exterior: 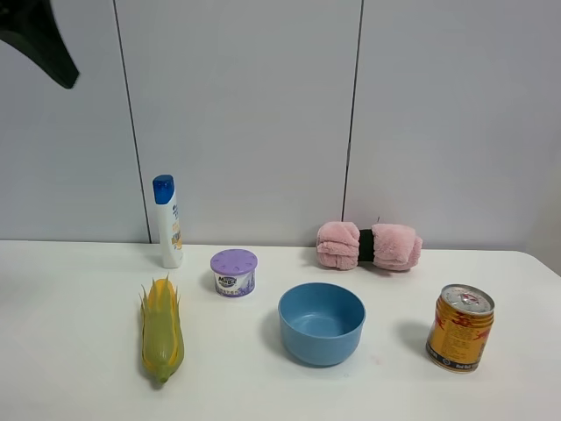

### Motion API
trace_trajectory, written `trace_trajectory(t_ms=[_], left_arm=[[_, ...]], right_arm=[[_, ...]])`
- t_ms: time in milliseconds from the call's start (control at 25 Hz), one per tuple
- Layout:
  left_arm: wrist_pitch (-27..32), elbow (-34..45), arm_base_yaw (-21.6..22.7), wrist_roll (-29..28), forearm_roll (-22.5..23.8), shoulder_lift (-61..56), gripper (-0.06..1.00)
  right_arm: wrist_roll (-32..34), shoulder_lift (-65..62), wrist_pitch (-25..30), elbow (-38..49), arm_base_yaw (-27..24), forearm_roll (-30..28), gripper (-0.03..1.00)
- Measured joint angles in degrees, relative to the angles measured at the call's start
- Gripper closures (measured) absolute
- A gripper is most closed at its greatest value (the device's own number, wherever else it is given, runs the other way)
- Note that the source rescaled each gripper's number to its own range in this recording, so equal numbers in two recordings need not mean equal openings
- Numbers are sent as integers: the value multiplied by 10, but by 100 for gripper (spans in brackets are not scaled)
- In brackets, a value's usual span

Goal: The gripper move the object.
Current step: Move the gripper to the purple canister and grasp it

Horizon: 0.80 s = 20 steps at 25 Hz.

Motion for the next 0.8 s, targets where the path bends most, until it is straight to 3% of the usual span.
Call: trace_trajectory(t_ms=[400, 800], left_arm=[[-27, -68, -115, 2, 0, 164, 4], [-81, -125, -158, 13, -4, 302, 4]], right_arm=[[0, 0, 0, 0, 0, 0, -3], [0, 0, 0, 0, 0, 0, -3]])
